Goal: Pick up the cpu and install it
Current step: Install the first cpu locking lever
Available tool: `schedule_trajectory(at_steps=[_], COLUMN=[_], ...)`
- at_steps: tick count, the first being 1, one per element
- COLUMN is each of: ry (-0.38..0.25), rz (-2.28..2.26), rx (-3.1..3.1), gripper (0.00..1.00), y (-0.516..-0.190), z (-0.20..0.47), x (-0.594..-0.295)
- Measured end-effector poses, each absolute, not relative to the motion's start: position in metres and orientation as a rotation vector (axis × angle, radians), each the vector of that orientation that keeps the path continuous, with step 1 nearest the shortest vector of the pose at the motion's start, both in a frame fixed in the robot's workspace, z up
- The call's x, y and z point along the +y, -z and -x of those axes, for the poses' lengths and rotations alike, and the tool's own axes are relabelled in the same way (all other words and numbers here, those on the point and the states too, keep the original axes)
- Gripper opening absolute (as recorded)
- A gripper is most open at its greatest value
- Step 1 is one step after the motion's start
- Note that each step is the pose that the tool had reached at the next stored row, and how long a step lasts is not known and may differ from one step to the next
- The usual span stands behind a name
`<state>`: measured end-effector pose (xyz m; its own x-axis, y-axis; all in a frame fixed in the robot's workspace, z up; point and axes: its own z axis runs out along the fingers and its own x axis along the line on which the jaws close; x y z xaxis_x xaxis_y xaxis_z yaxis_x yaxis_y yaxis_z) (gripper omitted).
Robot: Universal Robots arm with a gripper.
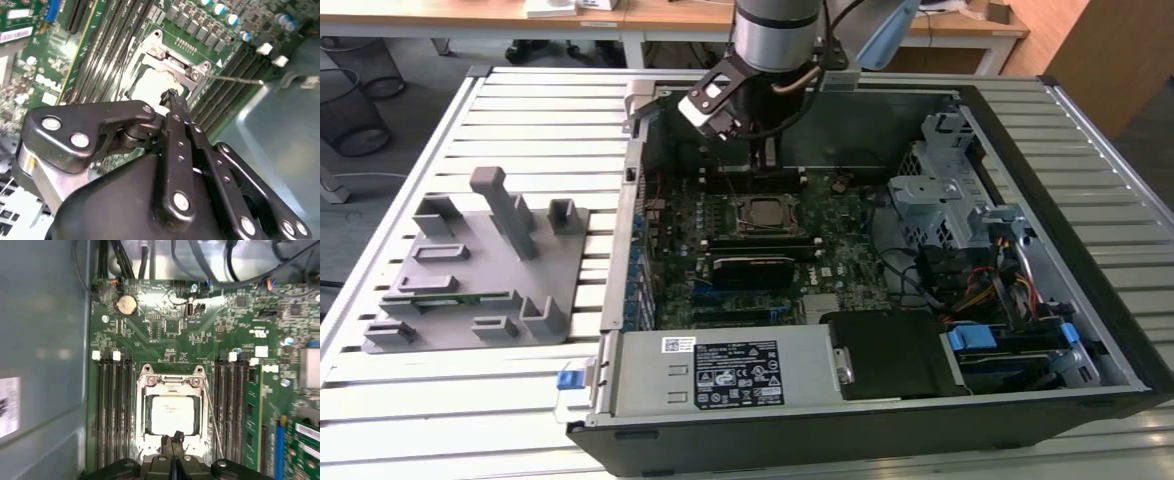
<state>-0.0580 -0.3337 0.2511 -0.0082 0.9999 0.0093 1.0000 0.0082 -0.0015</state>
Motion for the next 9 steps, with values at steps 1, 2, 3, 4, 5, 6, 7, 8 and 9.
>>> schedule_trajectory(at_steps=[1,2,3,4,5,6,7,8,9], ry=[0.009,0.009,0.008,0.008,0.008,0.007,0.007,0.007,0.007], rz=[2.207,2.206,2.198,2.179,2.159,2.138,2.118,2.096,2.075], rx=[-2.225,-2.226,-2.235,-2.253,-2.273,-2.292,-2.311,-2.33,-2.349], gripper=[0.11,0.11,0.11,0.11,0.11,0.11,0.11,0.11,0.11], y=[-0.2555,-0.259,-0.2604,-0.2603,-0.2603,-0.2603,-0.2601,-0.2599,-0.2596], z=[0.0582,0.0585,0.059,0.0589,0.0589,0.0589,0.0589,0.059,0.059], x=[-0.3337,-0.3337,-0.3337,-0.3337,-0.3337,-0.3337,-0.3337,-0.3337,-0.3337])
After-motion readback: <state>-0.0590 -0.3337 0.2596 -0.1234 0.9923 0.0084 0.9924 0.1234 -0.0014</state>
